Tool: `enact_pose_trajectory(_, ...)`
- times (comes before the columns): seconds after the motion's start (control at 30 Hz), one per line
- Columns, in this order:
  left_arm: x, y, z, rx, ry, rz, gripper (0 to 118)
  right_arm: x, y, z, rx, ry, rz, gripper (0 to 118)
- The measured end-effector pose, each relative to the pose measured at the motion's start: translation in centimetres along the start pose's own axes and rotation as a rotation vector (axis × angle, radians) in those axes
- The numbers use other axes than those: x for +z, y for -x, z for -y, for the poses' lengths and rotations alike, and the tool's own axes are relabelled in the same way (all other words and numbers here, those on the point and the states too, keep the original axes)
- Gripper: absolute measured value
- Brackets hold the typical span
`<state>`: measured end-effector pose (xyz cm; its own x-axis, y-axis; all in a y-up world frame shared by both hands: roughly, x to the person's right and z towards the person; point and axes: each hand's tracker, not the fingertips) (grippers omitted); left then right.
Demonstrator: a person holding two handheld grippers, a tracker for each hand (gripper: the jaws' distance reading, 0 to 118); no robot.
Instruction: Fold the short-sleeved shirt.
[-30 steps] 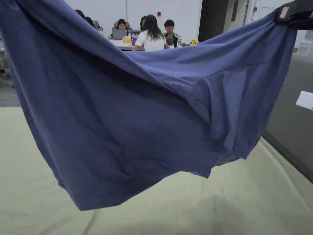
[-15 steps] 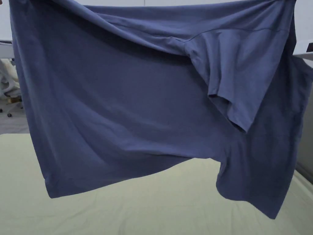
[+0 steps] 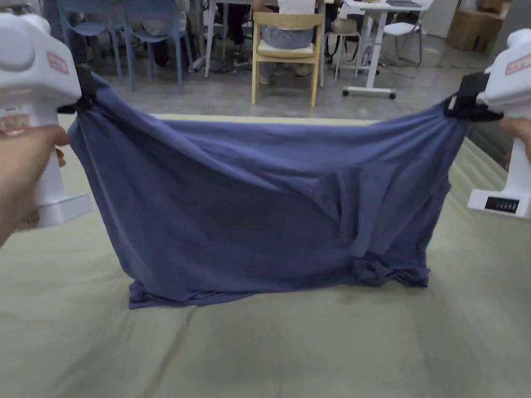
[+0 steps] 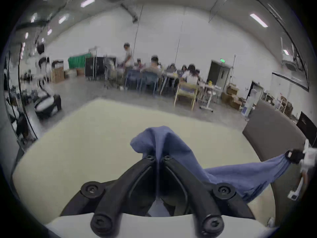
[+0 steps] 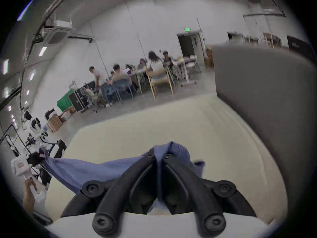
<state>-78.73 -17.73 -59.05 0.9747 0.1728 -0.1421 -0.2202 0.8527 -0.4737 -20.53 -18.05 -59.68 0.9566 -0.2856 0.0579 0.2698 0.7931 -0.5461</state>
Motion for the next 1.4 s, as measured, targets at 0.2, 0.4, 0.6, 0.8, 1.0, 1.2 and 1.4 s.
enact_pose_trajectory(0.2,-1.2,0.3,6.0,-0.012,0.081,0.007,0,-1.2,-2.6,6.6,-0.013,0.091,0.01,4)
enact_pose_trajectory(0.4,5.3,0.4,11.1,-0.127,0.081,0.077,0,4.5,-2.8,12.2,0.092,0.077,0.011,4)
enact_pose_trajectory(0.6,14.4,2.4,20.6,-0.24,0.121,0.069,0,14.1,-3.0,23.0,0.247,0.082,0.041,4)
enact_pose_trajectory(0.8,25.2,5.1,28.5,-0.243,0.172,0.078,0,24.6,-6.1,32.7,0.171,0.099,0.014,4)
enact_pose_trajectory(1.0,31.8,7.2,35.4,-0.298,0.293,0.023,0,31.1,-10.0,40.4,0.131,0.246,0.06,4)
enact_pose_trajectory(1.2,31.2,8.5,40.6,-0.242,0.426,-0.001,0,30.2,-10.8,43.6,0.129,0.336,0.098,4)
enact_pose_trajectory(1.4,32.4,8.9,39.0,-0.185,0.475,0.011,80,31.3,-8.7,42.3,0.167,0.367,0.14,118)
